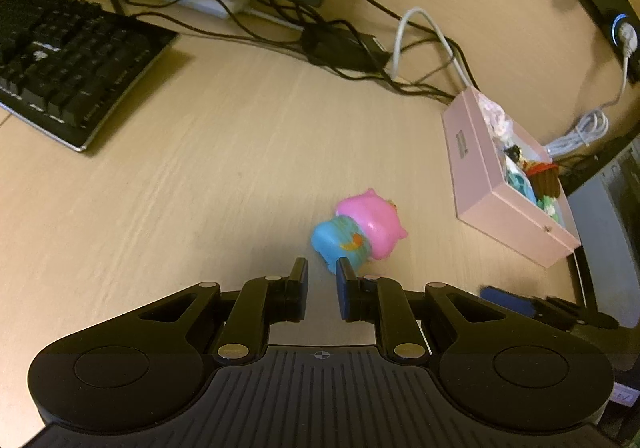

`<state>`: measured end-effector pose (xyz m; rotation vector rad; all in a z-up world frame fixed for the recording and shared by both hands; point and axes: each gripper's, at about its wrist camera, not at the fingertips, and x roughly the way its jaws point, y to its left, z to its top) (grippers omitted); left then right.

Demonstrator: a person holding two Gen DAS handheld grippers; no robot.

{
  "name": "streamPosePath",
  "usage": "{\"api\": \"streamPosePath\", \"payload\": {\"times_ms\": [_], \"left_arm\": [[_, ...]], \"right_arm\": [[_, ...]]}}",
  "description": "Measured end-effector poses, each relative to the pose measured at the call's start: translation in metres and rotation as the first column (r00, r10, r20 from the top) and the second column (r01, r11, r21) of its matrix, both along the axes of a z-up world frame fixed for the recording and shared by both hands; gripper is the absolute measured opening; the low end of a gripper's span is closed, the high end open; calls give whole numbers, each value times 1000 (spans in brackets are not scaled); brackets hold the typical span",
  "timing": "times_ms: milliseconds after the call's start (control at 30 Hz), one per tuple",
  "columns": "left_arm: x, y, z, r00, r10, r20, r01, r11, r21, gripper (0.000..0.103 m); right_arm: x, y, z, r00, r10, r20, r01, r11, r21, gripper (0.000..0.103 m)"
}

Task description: Organize objects

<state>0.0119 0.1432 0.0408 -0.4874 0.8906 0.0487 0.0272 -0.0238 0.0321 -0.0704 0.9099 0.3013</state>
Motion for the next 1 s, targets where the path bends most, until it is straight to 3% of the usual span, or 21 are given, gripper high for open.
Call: {"api": "streamPosePath", "payload": {"times_ms": [133,233,300,367,600,900,1000], "left_arm": [[6,-15,-2,998,-58,-10,58,998,21,16],[6,-35,-2,987,-157,-24,159,983,88,16],[5,-49,-5,975,-218,-49,223,965,140,16],[3,-61,-9,965,-254,-67,262,947,184,17],[6,-87,-8,941,-328,-81,337,902,269,17],[21,-118,-8,895,-432,-111,446,871,204,18],[22,-125,-9,872,-478,-105,489,860,147,18]], "right_arm": [[-8,-36,-3,996,-89,21,90,994,-55,52],[-15,-58,-4,989,-141,34,143,987,-69,55],[-20,-70,-5,983,-175,50,179,981,-77,72],[-27,-79,-5,976,-204,75,210,975,-77,79],[-39,-95,-13,957,-279,80,284,957,-55,89],[-44,-100,-17,956,-284,79,288,957,-35,98],[-44,-100,-18,956,-284,78,287,957,-36,98]]}}
